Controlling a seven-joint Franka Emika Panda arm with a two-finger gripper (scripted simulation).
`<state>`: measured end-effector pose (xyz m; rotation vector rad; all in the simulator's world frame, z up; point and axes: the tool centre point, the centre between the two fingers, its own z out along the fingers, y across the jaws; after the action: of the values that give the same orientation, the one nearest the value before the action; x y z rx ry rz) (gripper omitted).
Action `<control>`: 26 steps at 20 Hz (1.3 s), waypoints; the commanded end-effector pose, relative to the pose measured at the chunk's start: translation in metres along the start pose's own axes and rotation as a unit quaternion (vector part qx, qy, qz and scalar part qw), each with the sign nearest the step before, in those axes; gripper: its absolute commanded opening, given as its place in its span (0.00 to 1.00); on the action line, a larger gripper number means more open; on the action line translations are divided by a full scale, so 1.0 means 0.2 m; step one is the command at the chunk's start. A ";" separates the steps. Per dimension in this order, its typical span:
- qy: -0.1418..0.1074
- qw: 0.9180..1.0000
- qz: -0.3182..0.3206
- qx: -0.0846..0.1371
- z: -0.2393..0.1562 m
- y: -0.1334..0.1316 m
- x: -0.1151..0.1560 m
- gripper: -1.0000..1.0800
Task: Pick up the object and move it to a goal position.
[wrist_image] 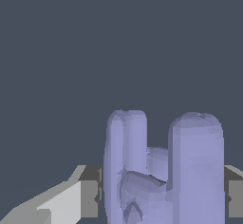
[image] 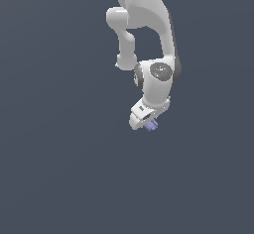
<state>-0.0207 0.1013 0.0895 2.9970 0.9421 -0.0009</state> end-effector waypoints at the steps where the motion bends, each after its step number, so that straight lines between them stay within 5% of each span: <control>1: 0.000 1.000 0.000 0.000 -0.10 -0.03 0.06 0.00; 15: 0.000 1.000 0.000 0.000 -0.71 -0.18 0.44 0.00; 26: 0.000 1.000 0.000 0.000 -1.00 -0.25 0.65 0.00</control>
<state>0.0539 0.2134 0.2841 2.9974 0.9433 0.0016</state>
